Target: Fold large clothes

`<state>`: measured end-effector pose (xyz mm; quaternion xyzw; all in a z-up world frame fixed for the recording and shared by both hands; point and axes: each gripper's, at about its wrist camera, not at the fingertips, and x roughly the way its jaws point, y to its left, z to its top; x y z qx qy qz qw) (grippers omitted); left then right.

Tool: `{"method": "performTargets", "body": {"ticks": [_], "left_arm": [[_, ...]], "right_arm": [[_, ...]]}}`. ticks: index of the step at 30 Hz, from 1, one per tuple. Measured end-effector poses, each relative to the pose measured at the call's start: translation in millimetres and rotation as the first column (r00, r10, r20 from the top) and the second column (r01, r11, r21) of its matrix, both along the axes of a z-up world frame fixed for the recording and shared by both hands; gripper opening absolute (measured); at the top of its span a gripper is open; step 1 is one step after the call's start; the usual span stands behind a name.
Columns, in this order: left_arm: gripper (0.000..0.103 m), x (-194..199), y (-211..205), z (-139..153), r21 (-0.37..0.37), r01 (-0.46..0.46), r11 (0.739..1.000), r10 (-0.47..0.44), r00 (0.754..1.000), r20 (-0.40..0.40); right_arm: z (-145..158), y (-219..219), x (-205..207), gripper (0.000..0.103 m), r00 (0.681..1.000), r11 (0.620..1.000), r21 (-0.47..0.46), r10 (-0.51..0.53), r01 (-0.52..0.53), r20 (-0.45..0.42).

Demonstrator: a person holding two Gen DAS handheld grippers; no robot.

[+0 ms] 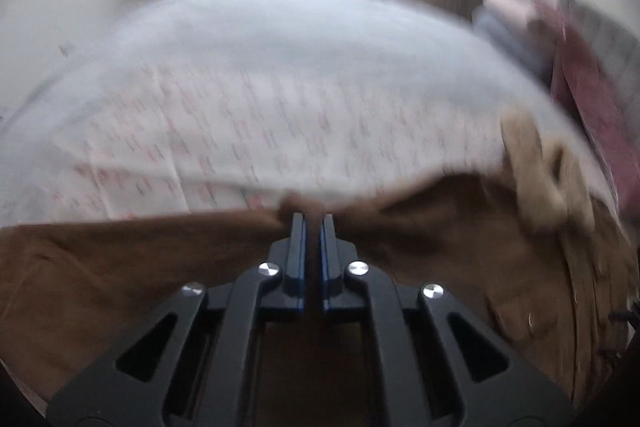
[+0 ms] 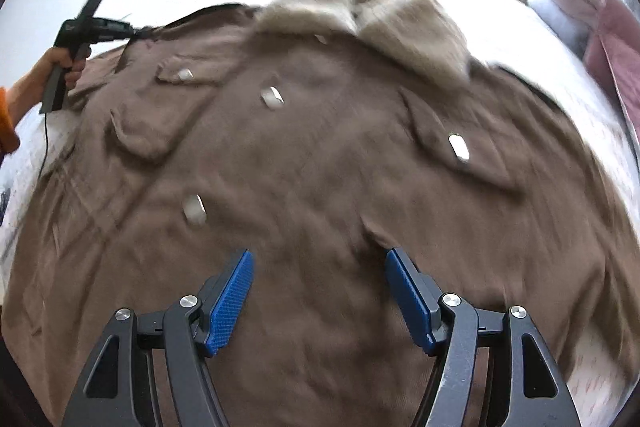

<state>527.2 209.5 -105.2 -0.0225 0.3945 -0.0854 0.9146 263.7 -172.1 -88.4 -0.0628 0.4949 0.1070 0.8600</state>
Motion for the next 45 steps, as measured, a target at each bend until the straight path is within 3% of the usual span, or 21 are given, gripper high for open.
{"method": "performTargets", "body": {"ticks": [2, 3, 4, 6, 8, 9, 13, 16, 18, 20, 22, 23, 24, 26, 29, 32, 34, 38, 40, 42, 45], "left_arm": [[0.013, 20, 1, -30, 0.048, -0.053, 0.997, 0.058, 0.992, -0.111], [0.023, 25, 1, -40, 0.041, -0.075, 0.996, 0.08, 0.985, -0.152], [0.027, 25, 1, -40, 0.03, -0.1, 0.995, 0.103, 0.985, -0.14], [0.059, 15, 2, -27, 0.027, -0.14, 0.99, 0.142, 0.986, -0.088], [0.073, 7, 2, -13, 0.027, -0.122, 0.992, 0.122, 0.992, -0.017], [0.075, 4, 4, -7, 0.038, -0.112, 0.993, 0.111, 0.994, 0.021], [0.075, 3, 20, -15, 0.116, -0.144, 0.983, 0.138, 0.989, 0.059], [0.075, 0, 36, -33, 0.166, -0.208, 0.964, 0.196, 0.977, 0.087], [0.077, 3, 48, -52, 0.188, -0.266, 0.945, 0.262, 0.964, 0.044], [0.077, 8, 61, -55, 0.125, -0.286, 0.95, 0.288, 0.958, -0.003], [0.077, 8, 70, -56, 0.1, -0.305, 0.947, 0.308, 0.951, -0.017], [0.078, 8, 73, -57, 0.093, -0.302, 0.949, 0.306, 0.952, -0.023], [0.079, 7, 75, -57, 0.095, -0.303, 0.948, 0.306, 0.952, -0.023], [0.079, 6, 78, -57, 0.106, -0.312, 0.944, 0.316, 0.948, -0.025], [0.079, 4, 84, -56, 0.142, -0.37, 0.918, 0.376, 0.926, -0.018], [0.084, 4, 92, -59, 0.177, -0.423, 0.889, 0.432, 0.901, -0.018], [0.088, 4, 97, -60, 0.174, -0.441, 0.88, 0.453, 0.891, -0.029], [0.088, 4, 98, -56, 0.172, -0.427, 0.888, 0.439, 0.897, -0.04], [0.088, 0, 98, -48, 0.171, -0.405, 0.898, 0.417, 0.908, -0.04], [0.088, -6, 95, -33, 0.114, -0.367, 0.923, 0.372, 0.928, -0.024], [0.088, -18, 82, -7, 0.034, -0.292, 0.956, 0.291, 0.956, 0.028]], "right_arm": [[10, 13, 25, 0.07, 0.999, 1.0, 0.018, 0.008, -0.009, 0.043], [16, 18, 43, 0.07, 0.999, 0.999, 0.042, 0.0, -0.002, 0.05], [21, 20, 62, 0.07, 0.999, 0.997, 0.08, -0.014, 0.01, 0.048], [32, 16, 96, 0.071, 0.998, 0.987, 0.155, -0.048, 0.04, 0.047], [43, 11, 131, 0.083, 0.993, 0.972, 0.217, -0.1, 0.086, 0.055], [47, 10, 145, 0.089, 0.991, 0.966, 0.235, -0.121, 0.104, 0.06], [49, 15, 220, 0.09, 0.982, 0.953, 0.256, -0.184, 0.165, 0.051], [34, 21, 261, 0.09, 0.979, 0.963, 0.193, -0.198, 0.187, 0.039], [17, 18, 287, 0.09, 0.97, 0.961, 0.144, -0.243, 0.237, 0.023], [-1, 10, 302, 0.09, 0.96, 0.945, 0.176, -0.279, 0.276, -0.008], [-20, 12, 316, 0.079, 0.962, 0.925, 0.265, -0.269, 0.272, -0.048], [-27, 15, 319, 0.052, 0.966, 0.919, 0.299, -0.252, 0.259, -0.061], [-34, 19, 322, 0.036, 0.967, 0.912, 0.321, -0.244, 0.254, -0.071], [-29, 23, 321, 0.021, 0.96, 0.918, 0.294, -0.281, 0.267, 0.005], [-8, 9, 318, 0.016, 0.92, 0.886, 0.335, -0.376, 0.321, 0.112], [-18, -1, 334, 0.016, 0.903, 0.868, 0.328, -0.42, 0.372, 0.087], [-49, 13, 346, 0.017, 0.927, 0.908, 0.221, -0.373, 0.355, 0.045], [-46, 32, 344, 0.037, 0.932, 0.932, 0.141, -0.349, 0.334, 0.099], [-31, 36, 334, 0.052, 0.944, 0.943, 0.141, -0.316, 0.301, 0.093], [-10, 31, 316, 0.07, 0.958, 0.956, 0.161, -0.264, 0.245, 0.115], [23, 15, 280, 0.077, 0.952, 0.969, 0.165, -0.22, 0.187, 0.212]]}}
